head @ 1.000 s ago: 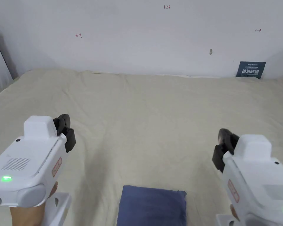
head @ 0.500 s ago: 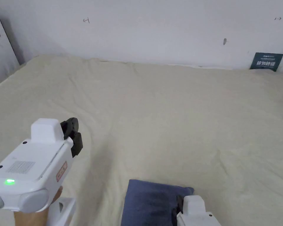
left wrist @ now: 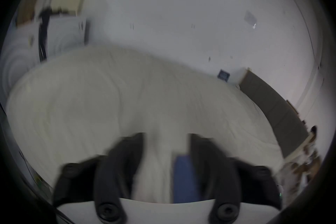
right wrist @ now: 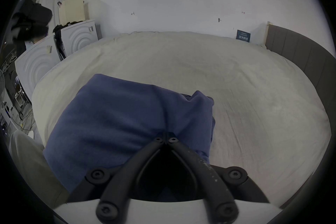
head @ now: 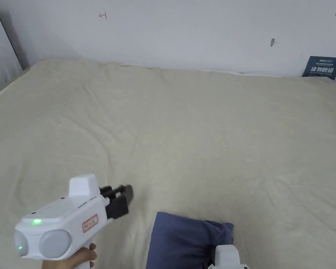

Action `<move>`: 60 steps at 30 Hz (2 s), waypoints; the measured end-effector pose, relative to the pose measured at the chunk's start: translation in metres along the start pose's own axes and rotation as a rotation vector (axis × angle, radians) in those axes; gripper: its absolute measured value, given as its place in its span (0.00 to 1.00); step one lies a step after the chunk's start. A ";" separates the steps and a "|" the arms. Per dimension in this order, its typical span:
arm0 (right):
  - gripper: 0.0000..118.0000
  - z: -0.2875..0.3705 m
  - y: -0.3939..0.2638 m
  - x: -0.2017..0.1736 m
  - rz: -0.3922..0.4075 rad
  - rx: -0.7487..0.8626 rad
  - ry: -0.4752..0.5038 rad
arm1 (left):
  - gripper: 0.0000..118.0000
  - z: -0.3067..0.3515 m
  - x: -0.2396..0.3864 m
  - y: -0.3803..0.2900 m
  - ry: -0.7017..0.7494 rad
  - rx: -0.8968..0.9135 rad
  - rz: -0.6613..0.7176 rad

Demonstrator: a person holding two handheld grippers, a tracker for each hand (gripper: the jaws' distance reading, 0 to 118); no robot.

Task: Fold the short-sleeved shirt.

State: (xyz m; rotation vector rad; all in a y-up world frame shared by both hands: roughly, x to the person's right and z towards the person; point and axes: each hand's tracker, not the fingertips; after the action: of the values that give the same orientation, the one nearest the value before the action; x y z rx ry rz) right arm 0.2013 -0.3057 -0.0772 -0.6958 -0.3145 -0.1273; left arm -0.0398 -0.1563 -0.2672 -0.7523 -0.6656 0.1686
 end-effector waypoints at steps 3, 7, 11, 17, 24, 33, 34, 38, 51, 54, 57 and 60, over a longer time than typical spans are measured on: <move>0.01 0.000 0.001 0.001 0.002 0.001 0.004 | 1.00 -0.039 -0.008 -0.022 -0.063 -0.224 0.098; 0.01 0.001 0.001 0.003 -0.005 0.000 0.015 | 0.99 -0.079 -0.018 -0.047 -0.121 -0.361 0.179; 0.01 0.001 0.002 0.005 -0.007 -0.002 0.026 | 0.99 -0.106 -0.022 -0.065 -0.158 -0.467 0.147; 0.01 0.000 0.001 0.008 -0.011 -0.004 0.040 | 0.72 -0.108 -0.013 -0.070 -0.180 -0.481 0.061; 0.01 -0.001 0.003 0.012 -0.033 -0.011 0.052 | 0.16 -0.110 -0.003 -0.073 -0.247 -0.485 0.085; 0.01 0.011 0.025 0.015 -0.017 -0.012 0.082 | 0.14 -0.089 0.010 -0.051 -0.187 -0.430 0.017; 0.01 0.015 0.031 0.014 -0.004 0.014 0.071 | 0.14 -0.086 0.007 -0.044 -0.179 -0.416 0.005; 0.01 0.032 0.065 0.013 -0.017 0.112 0.080 | 0.14 -0.076 -0.031 -0.005 -0.093 -0.389 -0.053; 0.01 0.042 0.151 -0.004 0.053 0.268 0.038 | 0.14 -0.035 -0.244 0.136 0.421 -0.335 -0.148; 0.01 0.035 0.166 -0.009 0.051 0.286 0.027 | 0.14 -0.022 -0.294 0.158 0.538 -0.342 -0.123; 0.01 0.025 0.178 -0.013 0.046 0.292 0.025 | 0.14 -0.016 -0.332 0.170 0.615 -0.359 -0.075; 0.01 0.013 0.186 -0.016 0.043 0.292 0.020 | 0.14 -0.017 -0.355 0.173 0.658 -0.366 -0.030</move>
State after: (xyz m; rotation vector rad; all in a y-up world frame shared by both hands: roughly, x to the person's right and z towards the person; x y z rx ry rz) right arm 0.2233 -0.1548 -0.1864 -0.4119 -0.2918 -0.0457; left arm -0.2921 -0.1721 -0.5710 -1.0784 -0.0747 -0.2326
